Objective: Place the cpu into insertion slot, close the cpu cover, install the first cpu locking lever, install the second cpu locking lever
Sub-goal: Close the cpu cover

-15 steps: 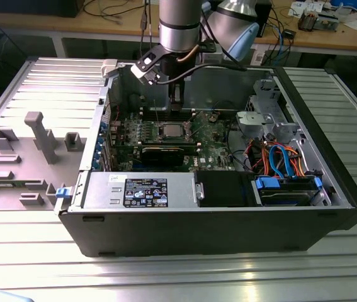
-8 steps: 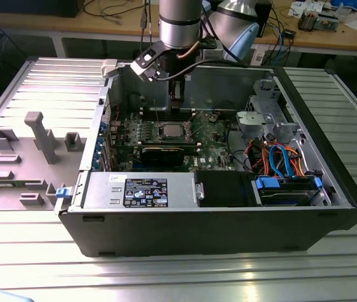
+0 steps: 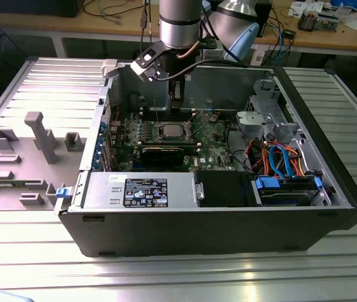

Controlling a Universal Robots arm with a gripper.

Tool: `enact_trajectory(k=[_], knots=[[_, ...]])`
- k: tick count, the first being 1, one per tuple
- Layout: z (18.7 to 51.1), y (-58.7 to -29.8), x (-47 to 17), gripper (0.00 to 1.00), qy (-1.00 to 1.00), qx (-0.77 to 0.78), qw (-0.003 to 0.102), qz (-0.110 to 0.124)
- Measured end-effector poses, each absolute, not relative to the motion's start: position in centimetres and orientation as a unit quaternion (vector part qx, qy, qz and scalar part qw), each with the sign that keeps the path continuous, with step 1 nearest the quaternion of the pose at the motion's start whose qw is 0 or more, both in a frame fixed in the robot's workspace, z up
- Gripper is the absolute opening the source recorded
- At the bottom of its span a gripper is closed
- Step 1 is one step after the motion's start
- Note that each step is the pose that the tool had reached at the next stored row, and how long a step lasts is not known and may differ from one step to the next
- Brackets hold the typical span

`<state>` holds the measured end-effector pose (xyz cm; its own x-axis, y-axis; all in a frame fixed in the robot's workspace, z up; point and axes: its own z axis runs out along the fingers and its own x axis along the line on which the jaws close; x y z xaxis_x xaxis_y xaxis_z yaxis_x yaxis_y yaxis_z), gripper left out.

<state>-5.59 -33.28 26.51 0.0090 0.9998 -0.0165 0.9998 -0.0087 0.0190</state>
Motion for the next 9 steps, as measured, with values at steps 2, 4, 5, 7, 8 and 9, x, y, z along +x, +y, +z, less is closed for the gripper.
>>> enact_trajectory(k=[2,4,5,7,8,9], knots=[[26.5,-33.3,-5.6,0.11,0.704,0.71,0.013,0.001],[26.7,-33.3,-5.6,0.11,0.704,0.71,0.012,0.001],[27.0,-33.3,-5.6,0.11,0.704,0.71,0.012,0.001],[27.7,-33.3,-5.6,0.11,0.704,0.71,0.012,0.001],[27.7,-33.3,-5.6,0.11,0.704,0.71,0.012,0.001],[27.8,-33.3,-5.6,0.11,0.704,0.71,0.012,0.001]])
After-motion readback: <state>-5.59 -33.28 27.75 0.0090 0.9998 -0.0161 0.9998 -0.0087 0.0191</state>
